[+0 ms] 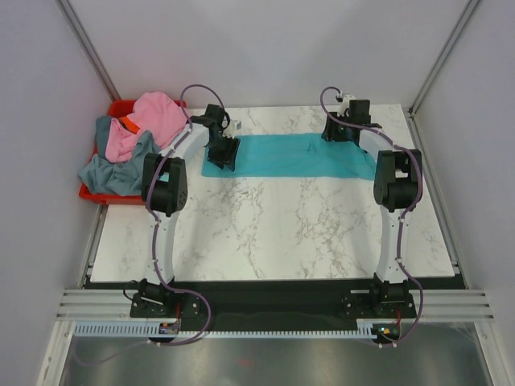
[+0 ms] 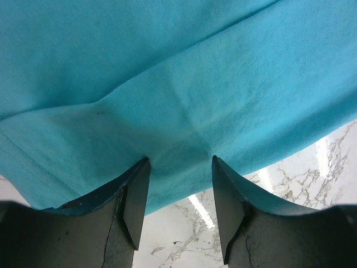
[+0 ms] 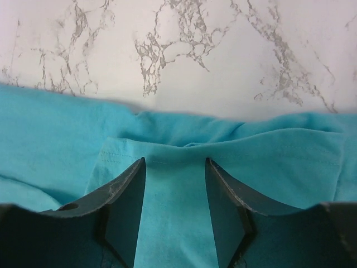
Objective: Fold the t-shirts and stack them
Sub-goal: Fold the tshirt
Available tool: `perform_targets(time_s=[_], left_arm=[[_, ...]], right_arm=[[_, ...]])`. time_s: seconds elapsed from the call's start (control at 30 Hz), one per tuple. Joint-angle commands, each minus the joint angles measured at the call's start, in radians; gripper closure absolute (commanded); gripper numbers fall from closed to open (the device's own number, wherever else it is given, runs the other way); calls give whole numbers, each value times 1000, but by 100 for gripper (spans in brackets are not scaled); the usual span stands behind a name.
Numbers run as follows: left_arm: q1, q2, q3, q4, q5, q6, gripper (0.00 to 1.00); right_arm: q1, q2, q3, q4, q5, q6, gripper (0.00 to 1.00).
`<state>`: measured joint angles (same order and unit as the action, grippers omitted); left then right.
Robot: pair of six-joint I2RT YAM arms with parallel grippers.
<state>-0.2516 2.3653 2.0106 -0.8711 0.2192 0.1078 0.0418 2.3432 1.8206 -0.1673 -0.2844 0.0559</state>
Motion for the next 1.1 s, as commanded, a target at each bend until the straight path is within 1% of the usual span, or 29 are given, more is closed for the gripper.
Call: perform_targets(time_s=[0.0,0.07,0.2,0.23,0.33,0.37,0.47,0.67,0.9,1.07], left_arm=[[-11,-32,-49,-26,-37,39,44],[-15,-61,-52,-26,-31,41,44],[-14,-109,-58,-29,-26,38,43],[-14,-119,-59,-31,-21,38,43],[-14,-143,-49,-35,0,35,43],[-15,-155,-41,-35,2,32,43],[-15,-173,2,-35,5,30,43],[-15,-178,33,-31,-15,41,43],[-14,-106,50,-16,-58,53,43],[-14,-46,57,-11,-92,72,43]], right_arm=[[-6,-60,45,34,25,-11,44],[-14,-102,28,29,24,-1,43],[-36,-235,-76,8,21,45,43],[-64,-254,-96,0,14,56,43],[-92,-330,-202,-31,-15,113,43],[-95,-347,-260,-37,-27,114,43],[-99,-387,-352,-58,-39,105,43],[-105,-325,-379,-46,-67,134,43],[-103,-211,-308,-31,-65,124,42],[-105,-171,-277,-32,-62,131,42]])
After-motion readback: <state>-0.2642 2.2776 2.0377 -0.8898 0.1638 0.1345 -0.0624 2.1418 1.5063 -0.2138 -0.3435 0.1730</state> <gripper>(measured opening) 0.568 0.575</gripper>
